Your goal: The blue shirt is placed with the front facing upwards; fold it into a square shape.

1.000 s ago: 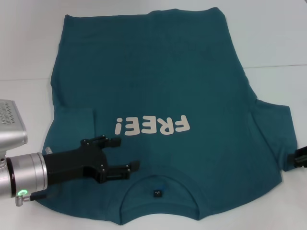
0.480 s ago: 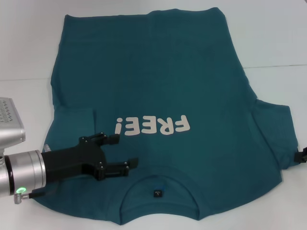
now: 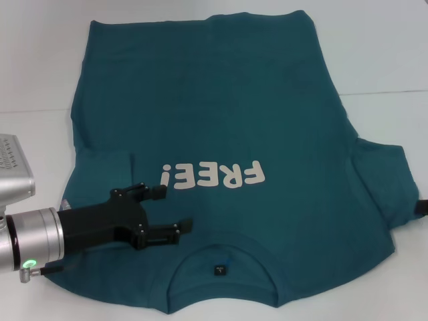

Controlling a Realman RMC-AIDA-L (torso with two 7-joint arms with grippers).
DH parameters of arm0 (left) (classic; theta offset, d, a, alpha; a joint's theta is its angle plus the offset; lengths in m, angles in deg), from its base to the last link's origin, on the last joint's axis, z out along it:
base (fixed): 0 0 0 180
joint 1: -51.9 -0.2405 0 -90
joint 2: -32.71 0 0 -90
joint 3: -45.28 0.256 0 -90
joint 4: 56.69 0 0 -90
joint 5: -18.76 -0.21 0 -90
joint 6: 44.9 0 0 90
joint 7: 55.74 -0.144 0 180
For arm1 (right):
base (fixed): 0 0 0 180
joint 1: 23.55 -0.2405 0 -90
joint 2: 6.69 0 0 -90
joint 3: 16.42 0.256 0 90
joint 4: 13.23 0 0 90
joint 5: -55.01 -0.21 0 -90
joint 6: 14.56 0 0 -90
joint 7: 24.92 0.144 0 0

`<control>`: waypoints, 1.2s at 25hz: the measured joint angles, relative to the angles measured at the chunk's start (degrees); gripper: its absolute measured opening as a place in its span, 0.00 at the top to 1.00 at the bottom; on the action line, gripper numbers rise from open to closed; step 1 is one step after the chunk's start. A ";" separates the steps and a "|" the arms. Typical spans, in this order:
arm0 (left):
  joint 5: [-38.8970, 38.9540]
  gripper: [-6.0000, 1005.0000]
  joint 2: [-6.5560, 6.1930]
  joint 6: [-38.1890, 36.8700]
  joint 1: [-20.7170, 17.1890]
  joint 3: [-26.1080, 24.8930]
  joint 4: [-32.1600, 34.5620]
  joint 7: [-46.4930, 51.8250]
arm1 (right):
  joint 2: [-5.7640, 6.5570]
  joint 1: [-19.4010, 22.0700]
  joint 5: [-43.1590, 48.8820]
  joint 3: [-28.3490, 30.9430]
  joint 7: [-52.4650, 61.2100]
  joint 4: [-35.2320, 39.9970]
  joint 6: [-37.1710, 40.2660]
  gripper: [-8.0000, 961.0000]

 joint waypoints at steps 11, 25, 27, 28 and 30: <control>0.12 0.08 0.00 -0.10 0.02 -0.14 0.01 0.00 | 0.23 0.43 -2.13 3.03 1.69 9.85 8.00 0.99; 0.19 0.08 -0.11 -0.38 -0.03 -0.26 0.05 0.11 | 0.44 -2.55 -1.92 1.58 3.08 13.49 11.03 0.99; 0.19 0.08 -0.20 -0.38 -0.11 -0.26 0.06 0.12 | 0.71 -2.60 -1.91 1.73 3.45 14.52 11.33 0.99; 0.19 0.08 -0.21 -0.38 -0.13 -0.26 0.06 0.14 | 0.87 -2.63 -1.91 1.85 3.49 14.91 11.46 0.99; 0.21 0.08 -0.24 -0.38 -0.15 -0.26 0.08 0.16 | 1.16 -2.80 -1.88 1.89 3.54 15.35 11.95 0.99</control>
